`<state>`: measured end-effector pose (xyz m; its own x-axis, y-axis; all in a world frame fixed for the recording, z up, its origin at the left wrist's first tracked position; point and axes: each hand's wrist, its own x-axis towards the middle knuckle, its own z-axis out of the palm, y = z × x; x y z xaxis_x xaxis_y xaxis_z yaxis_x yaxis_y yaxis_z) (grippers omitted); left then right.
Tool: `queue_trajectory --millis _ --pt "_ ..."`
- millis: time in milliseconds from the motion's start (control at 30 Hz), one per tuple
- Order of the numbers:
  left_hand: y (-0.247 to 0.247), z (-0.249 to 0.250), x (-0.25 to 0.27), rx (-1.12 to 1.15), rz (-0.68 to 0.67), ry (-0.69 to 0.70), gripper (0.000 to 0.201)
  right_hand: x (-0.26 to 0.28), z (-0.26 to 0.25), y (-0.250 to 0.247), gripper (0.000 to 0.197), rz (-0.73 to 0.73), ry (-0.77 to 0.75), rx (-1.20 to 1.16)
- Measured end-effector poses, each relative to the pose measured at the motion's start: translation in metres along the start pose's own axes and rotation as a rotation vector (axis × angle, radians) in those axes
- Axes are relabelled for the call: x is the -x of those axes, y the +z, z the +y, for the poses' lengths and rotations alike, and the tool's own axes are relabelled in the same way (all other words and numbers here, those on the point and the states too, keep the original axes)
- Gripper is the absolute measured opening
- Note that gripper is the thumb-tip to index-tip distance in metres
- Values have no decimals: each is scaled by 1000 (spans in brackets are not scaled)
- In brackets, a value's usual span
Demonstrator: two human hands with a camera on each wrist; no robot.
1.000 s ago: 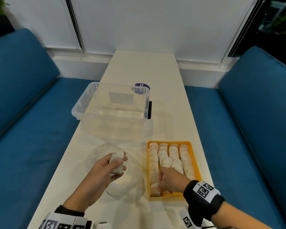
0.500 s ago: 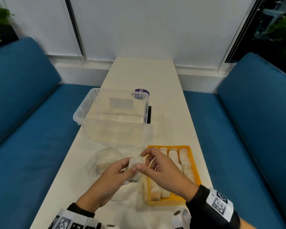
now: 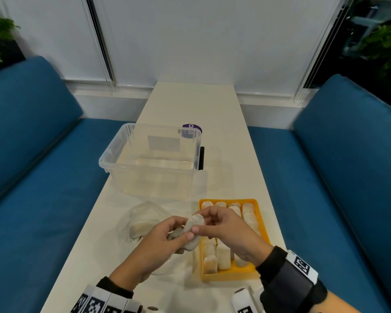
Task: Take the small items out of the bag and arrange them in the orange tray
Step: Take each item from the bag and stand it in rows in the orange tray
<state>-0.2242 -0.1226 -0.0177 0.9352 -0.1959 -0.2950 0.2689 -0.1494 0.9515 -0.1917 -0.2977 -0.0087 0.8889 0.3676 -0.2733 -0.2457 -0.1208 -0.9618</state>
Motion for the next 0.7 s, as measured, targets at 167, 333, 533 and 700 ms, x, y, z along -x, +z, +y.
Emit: queue_trajectory --millis 167,333,533,700 --pt "6 2 -2 -77 -12 14 14 4 4 -7 8 -15 -6 -42" --pt "9 -1 -4 -142 -26 -18 18 6 5 -15 13 47 -80 42" --pt "-2 -8 -2 -65 61 -106 11 0 24 -51 6 88 -62 476" --pt "-18 -16 6 104 126 -175 39 -5 59 -74 6 -53 154 748"
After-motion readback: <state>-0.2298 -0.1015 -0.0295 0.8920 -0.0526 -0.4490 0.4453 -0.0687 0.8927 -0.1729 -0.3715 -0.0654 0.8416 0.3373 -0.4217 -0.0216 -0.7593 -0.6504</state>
